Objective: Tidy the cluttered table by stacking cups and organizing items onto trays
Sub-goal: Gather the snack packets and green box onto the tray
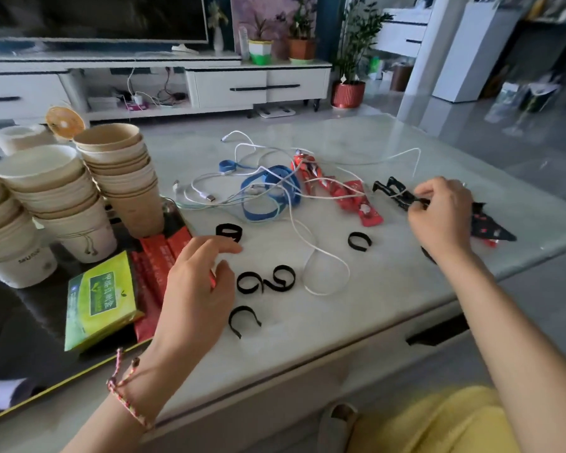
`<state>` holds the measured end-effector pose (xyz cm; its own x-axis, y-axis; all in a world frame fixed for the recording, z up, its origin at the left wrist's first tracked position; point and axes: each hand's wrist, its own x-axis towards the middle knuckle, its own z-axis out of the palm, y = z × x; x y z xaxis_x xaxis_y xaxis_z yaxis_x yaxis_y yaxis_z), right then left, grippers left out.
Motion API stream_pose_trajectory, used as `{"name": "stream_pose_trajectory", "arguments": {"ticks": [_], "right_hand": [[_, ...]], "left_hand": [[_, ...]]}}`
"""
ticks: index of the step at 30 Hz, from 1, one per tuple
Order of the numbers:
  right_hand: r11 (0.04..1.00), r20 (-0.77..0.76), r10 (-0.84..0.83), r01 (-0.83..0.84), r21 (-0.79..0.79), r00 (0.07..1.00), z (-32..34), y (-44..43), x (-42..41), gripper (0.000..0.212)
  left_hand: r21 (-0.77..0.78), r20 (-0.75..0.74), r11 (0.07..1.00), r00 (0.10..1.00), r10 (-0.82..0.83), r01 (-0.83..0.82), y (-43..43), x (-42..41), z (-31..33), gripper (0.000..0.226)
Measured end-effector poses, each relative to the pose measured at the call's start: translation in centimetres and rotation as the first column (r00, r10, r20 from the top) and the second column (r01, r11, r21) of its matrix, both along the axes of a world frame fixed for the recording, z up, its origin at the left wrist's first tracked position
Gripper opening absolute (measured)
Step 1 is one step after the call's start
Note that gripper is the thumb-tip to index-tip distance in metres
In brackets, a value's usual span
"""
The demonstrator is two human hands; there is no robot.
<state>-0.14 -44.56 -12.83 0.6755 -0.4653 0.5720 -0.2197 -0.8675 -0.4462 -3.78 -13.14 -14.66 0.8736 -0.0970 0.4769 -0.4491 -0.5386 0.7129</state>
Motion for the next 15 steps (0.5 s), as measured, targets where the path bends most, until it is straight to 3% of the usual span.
{"name": "stream_pose_trajectory", "arguments": {"ticks": [4, 6, 8, 10, 11, 15], "right_hand": [[0.993, 0.257, 0.031, 0.000, -0.121, 0.966, 1.5, -1.1, -2.6, 0.016], [0.973, 0.292, -0.122, 0.172, -0.152, 0.949, 2.0, -2.9, -3.9, 0.018], [0.949, 0.066, -0.310, 0.313, -0.034, 0.948, 1.9, -5.1, -4.8, 0.029], [0.951, -0.243, -0.207, 0.254, 0.178, 0.948, 1.0, -5.7, -4.9, 0.046], [0.953, -0.310, -0.140, 0.213, 0.215, 0.940, 0.7, -5.6, -5.1, 0.051], [0.961, -0.282, -0.122, 0.185, 0.207, 0.952, 0.4, -4.4, -5.0, 0.054]], "left_hand": [[0.008, -0.032, 1.000, 0.999, -0.007, 0.007, -1.0, -0.4, -0.3, 0.035], [0.002, -0.055, 1.000, 0.998, -0.028, 0.028, -1.5, -0.5, -0.3, 0.036], [0.000, -0.059, 0.999, 0.997, -0.044, 0.044, -1.8, -0.6, -0.4, 0.035], [-0.005, -0.062, 0.999, 0.997, -0.047, 0.046, -1.9, -0.9, -0.5, 0.035], [-0.014, -0.069, 0.998, 0.996, -0.054, 0.053, -2.2, -1.0, -0.5, 0.036], [-0.018, -0.099, 0.997, 0.992, -0.073, 0.072, -2.3, -1.3, -0.7, 0.035]]}}
